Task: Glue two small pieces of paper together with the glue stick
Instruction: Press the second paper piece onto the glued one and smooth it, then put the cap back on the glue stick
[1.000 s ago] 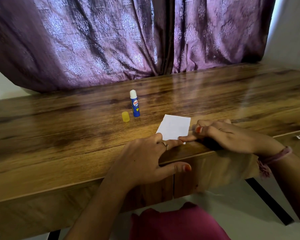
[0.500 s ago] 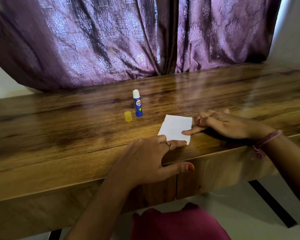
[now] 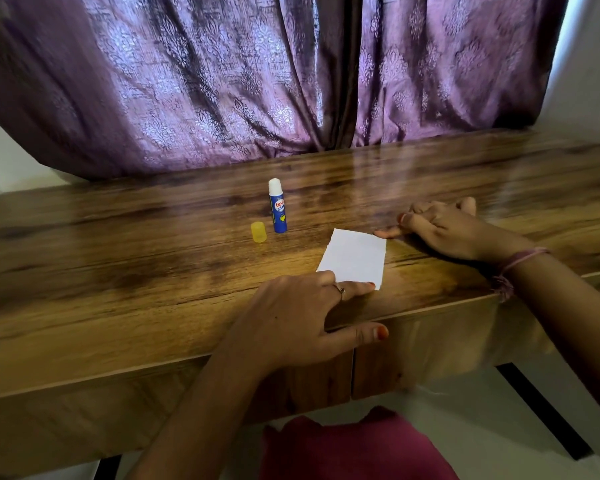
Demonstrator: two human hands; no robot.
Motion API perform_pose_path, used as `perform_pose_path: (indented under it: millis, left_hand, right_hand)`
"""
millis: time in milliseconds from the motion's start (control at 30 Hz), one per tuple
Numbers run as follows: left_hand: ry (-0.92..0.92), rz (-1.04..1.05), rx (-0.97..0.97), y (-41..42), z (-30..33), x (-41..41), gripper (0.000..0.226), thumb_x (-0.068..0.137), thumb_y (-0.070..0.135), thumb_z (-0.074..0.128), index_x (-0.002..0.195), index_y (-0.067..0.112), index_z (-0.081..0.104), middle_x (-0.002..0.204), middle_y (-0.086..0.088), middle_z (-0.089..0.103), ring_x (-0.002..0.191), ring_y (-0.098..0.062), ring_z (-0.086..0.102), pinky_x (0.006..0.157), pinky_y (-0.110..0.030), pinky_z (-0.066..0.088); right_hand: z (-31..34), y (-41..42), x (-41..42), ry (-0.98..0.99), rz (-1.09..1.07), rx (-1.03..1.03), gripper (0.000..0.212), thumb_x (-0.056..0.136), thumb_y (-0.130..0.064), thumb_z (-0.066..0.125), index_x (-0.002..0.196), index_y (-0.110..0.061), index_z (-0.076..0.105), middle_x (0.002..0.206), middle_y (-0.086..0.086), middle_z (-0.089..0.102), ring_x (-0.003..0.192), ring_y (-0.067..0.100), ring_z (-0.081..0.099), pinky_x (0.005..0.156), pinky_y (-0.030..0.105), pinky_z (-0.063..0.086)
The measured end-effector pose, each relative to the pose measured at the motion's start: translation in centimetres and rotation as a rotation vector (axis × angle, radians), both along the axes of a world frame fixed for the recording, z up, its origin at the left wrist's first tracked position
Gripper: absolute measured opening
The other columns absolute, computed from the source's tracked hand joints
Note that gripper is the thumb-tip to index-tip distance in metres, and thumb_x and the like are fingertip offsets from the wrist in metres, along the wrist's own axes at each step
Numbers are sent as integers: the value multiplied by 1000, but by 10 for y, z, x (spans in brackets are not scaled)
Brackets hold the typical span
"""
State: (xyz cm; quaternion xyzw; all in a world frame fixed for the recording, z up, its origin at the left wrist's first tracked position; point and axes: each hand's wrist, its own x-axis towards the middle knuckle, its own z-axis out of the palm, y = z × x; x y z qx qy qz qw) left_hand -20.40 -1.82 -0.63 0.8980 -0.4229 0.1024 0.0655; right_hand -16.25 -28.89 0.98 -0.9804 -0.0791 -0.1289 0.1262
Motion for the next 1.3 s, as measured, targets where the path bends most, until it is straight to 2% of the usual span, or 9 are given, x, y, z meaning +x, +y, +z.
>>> perform_pose_path:
  millis: [67, 167, 233, 333, 500, 667, 933, 1133, 1300]
  left_hand:
    - [-2, 3, -8, 0, 0, 0, 75, 75, 85, 12, 137, 48, 32, 92, 14, 55, 63, 0, 37, 50, -21, 24]
    - [-19, 15, -13, 1, -1, -1, 75, 74, 86, 11, 137, 49, 30, 89, 14, 54, 68, -2, 41, 50, -22, 27]
    - [-33, 25, -16, 1, -2, -1, 75, 74, 86, 11, 137, 50, 30, 86, 14, 51, 67, -2, 42, 50, -23, 27]
    - [-41, 33, -20, 2, -2, -1, 74, 74, 86, 11, 137, 51, 30, 79, 15, 43, 62, 1, 38, 49, -23, 25]
    - [-45, 30, -14, 3, -2, -1, 76, 73, 87, 11, 138, 52, 28, 76, 14, 39, 61, 2, 35, 49, -24, 24]
    - [-62, 23, -9, 4, -3, -1, 76, 72, 88, 10, 138, 52, 26, 76, 13, 40, 63, -1, 39, 51, -25, 25]
    - [8, -17, -126, 11, 1, -1, 71, 78, 81, 23, 138, 47, 35, 68, 16, 38, 63, 1, 41, 51, -24, 26]
    - [163, -93, -327, 27, 13, 8, 25, 88, 50, 52, 100, 33, 65, 58, 7, 47, 64, -5, 50, 60, -24, 41]
    - [125, 65, -398, 54, 20, 26, 29, 83, 52, 55, 79, 25, 64, 53, 7, 45, 54, -6, 48, 54, -27, 39]
  right_hand:
    - [-1, 0, -3, -3, 21, -15, 46, 93, -54, 20, 64, -71, 51, 86, -5, 54, 94, 11, 49, 66, 32, 8]
    - [-5, -3, -8, 16, 76, 14, 61, 82, -69, 14, 74, -39, 66, 89, -8, 52, 97, 9, 52, 75, 33, 14]
    - [-5, -4, -11, 16, 111, 106, 57, 82, -69, 17, 78, -39, 66, 88, -9, 50, 94, 5, 52, 88, 31, 19]
    - [2, -1, -21, -31, 219, 266, 27, 88, -54, 35, 87, -65, 59, 93, -4, 54, 96, 7, 55, 98, 46, 32]
    - [2, 9, -34, -73, 423, 187, 20, 87, -25, 65, 107, -25, 69, 121, -8, 61, 118, 10, 54, 102, 44, 42]
    - [2, 13, -37, -4, 423, 82, 22, 91, -28, 61, 111, -36, 64, 137, -21, 51, 128, -1, 43, 105, 44, 30]
    - [-3, 15, -33, 61, 378, 37, 26, 95, -33, 53, 115, -45, 62, 133, -27, 52, 125, -8, 40, 104, 46, 24]
    - [-4, 17, -31, 63, 308, 39, 32, 98, -30, 45, 111, -57, 57, 132, -32, 49, 129, -5, 37, 105, 36, 12]
    - [-2, 18, -23, 70, 229, -30, 31, 99, -39, 36, 109, -66, 47, 134, -30, 47, 125, -6, 34, 90, 29, 11]
